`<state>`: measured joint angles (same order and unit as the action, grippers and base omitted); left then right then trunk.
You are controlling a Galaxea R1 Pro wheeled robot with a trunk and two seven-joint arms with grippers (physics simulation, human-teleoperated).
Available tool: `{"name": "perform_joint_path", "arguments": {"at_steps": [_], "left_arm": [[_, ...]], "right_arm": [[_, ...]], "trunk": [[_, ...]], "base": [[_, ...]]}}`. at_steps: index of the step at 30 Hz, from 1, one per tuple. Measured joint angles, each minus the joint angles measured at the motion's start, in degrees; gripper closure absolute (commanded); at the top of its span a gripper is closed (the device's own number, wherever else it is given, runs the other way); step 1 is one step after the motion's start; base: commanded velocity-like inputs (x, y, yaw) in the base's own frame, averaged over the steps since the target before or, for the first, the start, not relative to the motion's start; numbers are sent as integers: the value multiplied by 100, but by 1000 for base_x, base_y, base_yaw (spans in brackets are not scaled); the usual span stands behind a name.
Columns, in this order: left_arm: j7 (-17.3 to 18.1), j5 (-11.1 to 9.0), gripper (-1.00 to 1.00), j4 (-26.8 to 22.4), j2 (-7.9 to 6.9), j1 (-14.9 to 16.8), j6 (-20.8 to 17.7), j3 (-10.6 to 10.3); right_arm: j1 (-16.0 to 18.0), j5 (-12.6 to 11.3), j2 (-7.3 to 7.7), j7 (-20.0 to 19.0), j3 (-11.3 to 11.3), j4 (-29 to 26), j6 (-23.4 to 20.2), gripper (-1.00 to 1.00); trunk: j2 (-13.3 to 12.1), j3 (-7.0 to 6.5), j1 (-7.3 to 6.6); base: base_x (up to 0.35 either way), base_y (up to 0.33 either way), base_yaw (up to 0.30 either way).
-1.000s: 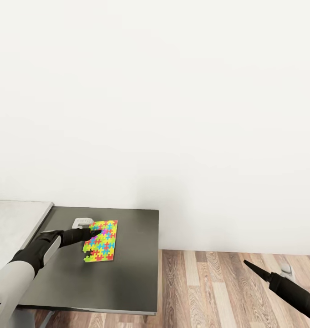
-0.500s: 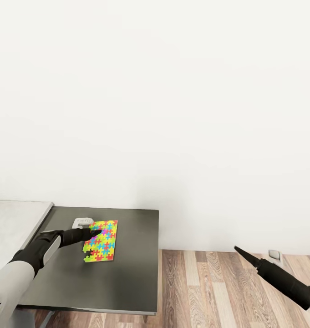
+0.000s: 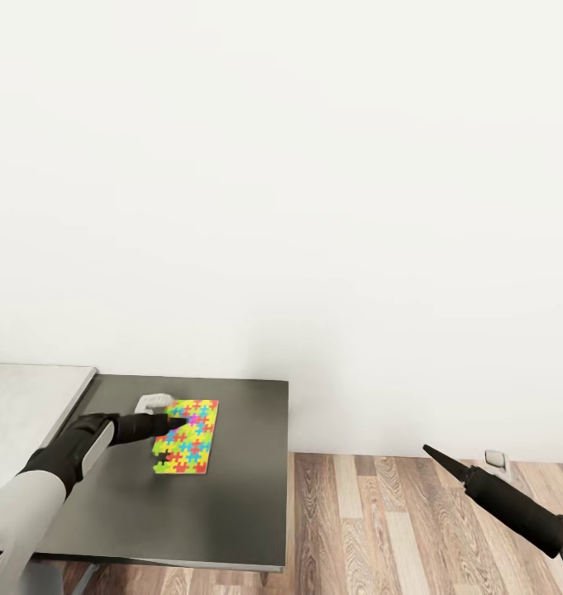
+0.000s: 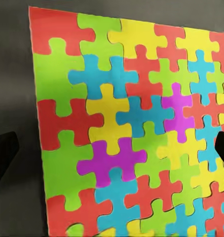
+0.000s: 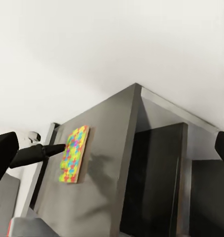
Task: Put all the toys in the child's room - the three board games (two on the bed and one on the table), the two jigsaw puzzles on the table, and the tennis ball on the table - inside the toy box on the table in the child's room.
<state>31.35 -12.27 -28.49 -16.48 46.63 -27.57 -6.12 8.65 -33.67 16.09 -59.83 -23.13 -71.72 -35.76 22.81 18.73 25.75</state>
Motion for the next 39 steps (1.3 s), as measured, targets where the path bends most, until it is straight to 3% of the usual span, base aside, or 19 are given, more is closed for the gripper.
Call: {"name": "perform_joint_path", "arguments": {"at_steps": [5,11,31,39], "left_arm": [[2,-6,-100,-55,10,0,-91,0],[2,-5,-100,-69,20,0,-113,-5],[5,-2,-100,-71,50,0,-120,-6],[62,-23,-100,-64,164,0,-118,-6]], "right_arm": [[140,9,-22,360,18,115,-91,-100],[256,-22,-19,1014,310,143,-479,-100],[325,-19,-35,1155,426,100,-568,-100],[328,-16,-36,1121,428,96,-557,-100]], "trunk": [[0,0,0],[0,0,0],[0,0,0],[0,0,0]], "base": [[0,0,0],[0,0,0],[0,0,0],[0,0,0]]}}
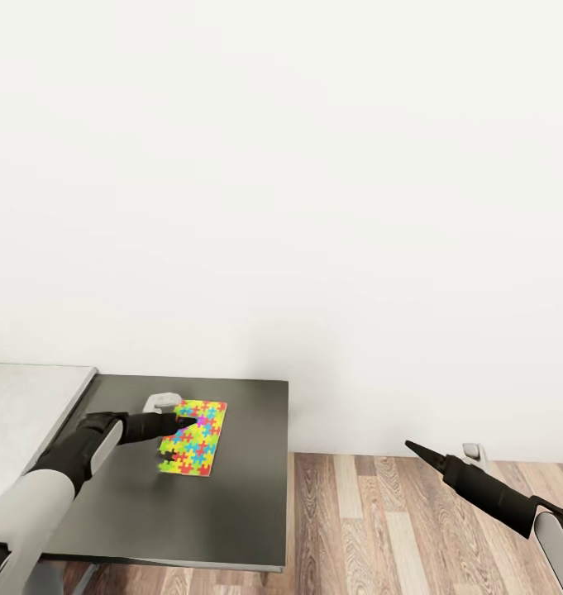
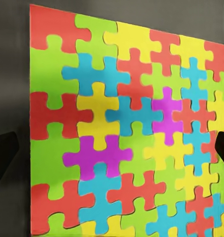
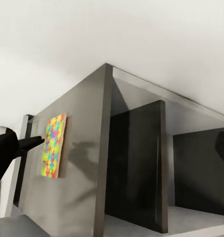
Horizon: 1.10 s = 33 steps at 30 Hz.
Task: Put all the toys in the child's room - the three board games (two on the bed and one on the table), the two jigsaw puzzles on the table, and the tennis ball on the table - inside the toy box on the table in the child's room.
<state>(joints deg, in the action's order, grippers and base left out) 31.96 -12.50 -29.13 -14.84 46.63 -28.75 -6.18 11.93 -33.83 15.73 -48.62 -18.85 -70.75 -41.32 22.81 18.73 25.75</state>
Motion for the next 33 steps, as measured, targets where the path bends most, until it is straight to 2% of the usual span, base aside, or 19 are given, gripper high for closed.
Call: {"name": "perform_joint_path", "arguments": {"at_steps": [5,14,24,28,33], "left_arm": [[427,7,-100,1,115,0,2,0],[823,17,-100,0,135,0,-1,8],[915,33,-100,0,292,0,-7,-6],[926,40,-100,0,474,0,-12,-9],[936,42,-100,0,560,0,-14,-15]], "right_arm": [[-1,0,0,-11,0,-5,0,-100],[-2,-14,7,-18,0,-7,0,-100],[-2,-23,9,-45,0,-8,-8,-100],[-2,-32,16,-59,0,-8,-8,-100],[-2,-35,19,-62,0,-8,-8,-100]], "trunk": [[0,0,0],[0,0,0],[0,0,0],[0,0,0],[0,0,0]], "base": [[0,0,0],[0,0,0],[0,0,0],[0,0,0],[0,0,0]]}}
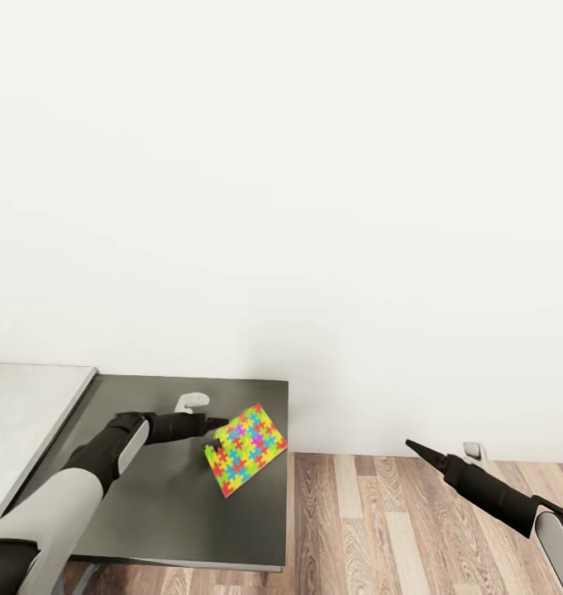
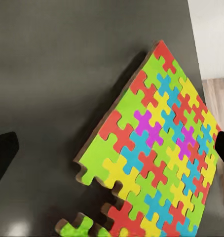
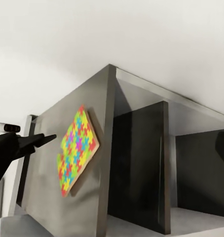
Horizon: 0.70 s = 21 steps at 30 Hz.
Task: Put all the toys in the child's room - the three board games (two on the bed and one on the table), the two jigsaw puzzles on the table, and the tennis ball on the table - inside the toy box on the table in the child's room.
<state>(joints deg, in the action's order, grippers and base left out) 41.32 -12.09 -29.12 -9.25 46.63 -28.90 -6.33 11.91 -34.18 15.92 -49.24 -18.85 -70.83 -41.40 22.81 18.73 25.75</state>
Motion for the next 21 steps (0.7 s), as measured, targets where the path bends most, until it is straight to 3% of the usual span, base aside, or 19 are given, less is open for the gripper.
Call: {"name": "perform_joint_path", "arguments": {"at_steps": [21], "left_arm": [[28,-15,-100,-49,216,0,-375,-92]], "right_arm": [[0,-9,-3,-27,0,-166,0,-100]], "trunk": [[0,0,0]], "base": [[0,0,0]]}}
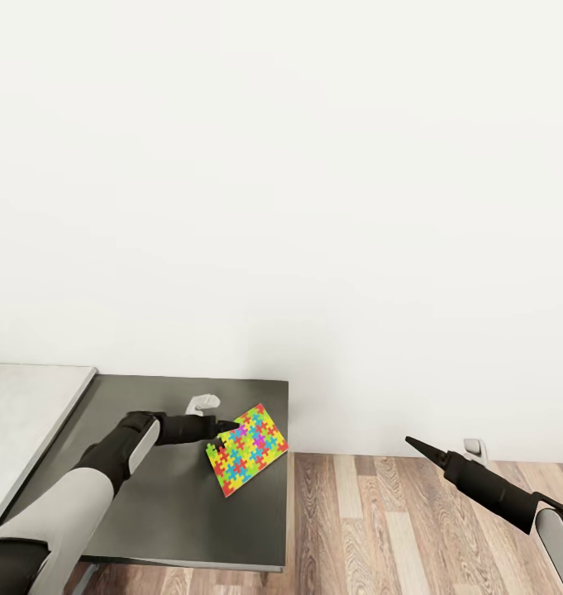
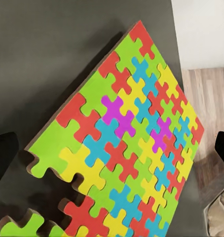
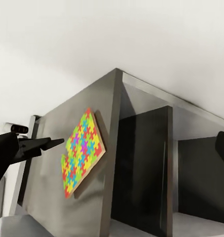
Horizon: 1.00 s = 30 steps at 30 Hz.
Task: Put all the toys in the child's room - the three board games (two on the bed and one on the table), the two jigsaw puzzles on the table, and the tennis ball on the table - inside the toy box on the table in the child's room.
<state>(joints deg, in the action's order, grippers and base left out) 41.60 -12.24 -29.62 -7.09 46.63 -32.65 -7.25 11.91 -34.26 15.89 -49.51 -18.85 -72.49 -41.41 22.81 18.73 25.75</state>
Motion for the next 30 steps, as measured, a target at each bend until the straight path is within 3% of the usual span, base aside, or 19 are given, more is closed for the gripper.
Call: {"name": "perform_joint_path", "arguments": {"at_steps": [15,30], "left_arm": [[66,2,-100,-221,28,0,-329,-61],[71,24,-100,-239,20,0,-392,-128]], "right_arm": [[0,0,2,-4,-2,-1,0,-100],[0,0,2,-9,-4,-1,0,-100]], "trunk": [[0,0,0],[0,0,0]], "base": [[0,0,0],[0,0,0]]}}
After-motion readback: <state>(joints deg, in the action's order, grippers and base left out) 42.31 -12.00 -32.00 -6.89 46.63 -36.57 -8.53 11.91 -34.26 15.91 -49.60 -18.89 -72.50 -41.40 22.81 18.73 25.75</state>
